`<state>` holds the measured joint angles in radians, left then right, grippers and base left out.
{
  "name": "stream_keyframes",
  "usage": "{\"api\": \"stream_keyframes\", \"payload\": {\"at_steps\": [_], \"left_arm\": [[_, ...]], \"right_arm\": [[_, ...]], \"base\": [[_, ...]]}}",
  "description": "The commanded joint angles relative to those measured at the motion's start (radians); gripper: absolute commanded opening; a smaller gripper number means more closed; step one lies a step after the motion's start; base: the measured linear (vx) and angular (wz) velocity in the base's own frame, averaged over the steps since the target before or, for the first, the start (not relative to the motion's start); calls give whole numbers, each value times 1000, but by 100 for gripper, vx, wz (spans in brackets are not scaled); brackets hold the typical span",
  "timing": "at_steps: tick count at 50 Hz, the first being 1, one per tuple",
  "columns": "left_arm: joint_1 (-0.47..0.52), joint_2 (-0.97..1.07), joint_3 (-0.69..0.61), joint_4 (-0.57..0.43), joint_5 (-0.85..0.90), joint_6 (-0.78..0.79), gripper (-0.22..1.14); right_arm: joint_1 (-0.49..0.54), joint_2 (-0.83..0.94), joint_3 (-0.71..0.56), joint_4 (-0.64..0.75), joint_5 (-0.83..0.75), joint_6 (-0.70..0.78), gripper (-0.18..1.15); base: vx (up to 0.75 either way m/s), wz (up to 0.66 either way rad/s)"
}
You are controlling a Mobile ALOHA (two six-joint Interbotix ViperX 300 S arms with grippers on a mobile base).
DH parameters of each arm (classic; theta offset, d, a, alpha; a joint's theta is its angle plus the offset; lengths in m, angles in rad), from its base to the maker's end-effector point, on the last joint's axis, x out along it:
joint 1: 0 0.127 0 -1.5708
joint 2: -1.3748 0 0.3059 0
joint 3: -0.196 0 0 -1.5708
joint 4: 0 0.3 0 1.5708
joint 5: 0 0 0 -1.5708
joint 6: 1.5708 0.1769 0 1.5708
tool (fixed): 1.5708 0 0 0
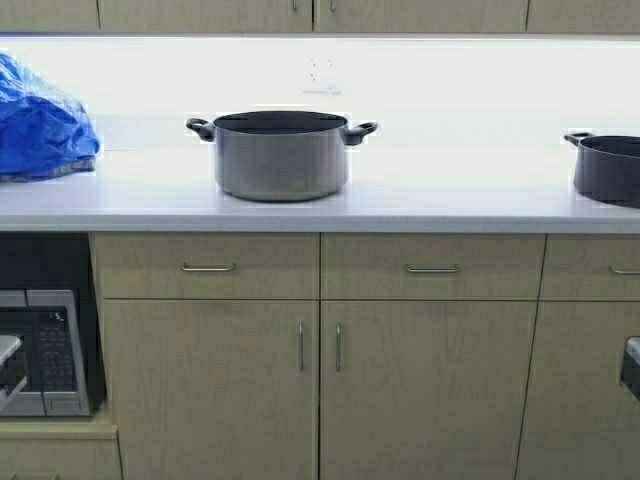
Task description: Open the cabinet, put the pot inside, then close it
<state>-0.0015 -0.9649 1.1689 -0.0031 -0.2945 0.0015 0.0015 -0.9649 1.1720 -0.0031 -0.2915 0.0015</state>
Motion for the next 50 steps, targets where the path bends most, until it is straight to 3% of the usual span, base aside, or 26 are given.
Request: {"api": "stream_keyframes", "payload": {"at_steps": [1,5,50], "left_arm": [[-8,9,23,2,-28,-9,-2],[-8,12,21,2,-37,-5,7],[-8,69,40,2,-38,-3,2]], "right_arm": [[5,12,11,0,-5,0,8],[5,11,14,0,-3,-2,8],[5,21,25,0,-3,-2,6]], "base": [[7,-1],[8,-1],[23,0]]}}
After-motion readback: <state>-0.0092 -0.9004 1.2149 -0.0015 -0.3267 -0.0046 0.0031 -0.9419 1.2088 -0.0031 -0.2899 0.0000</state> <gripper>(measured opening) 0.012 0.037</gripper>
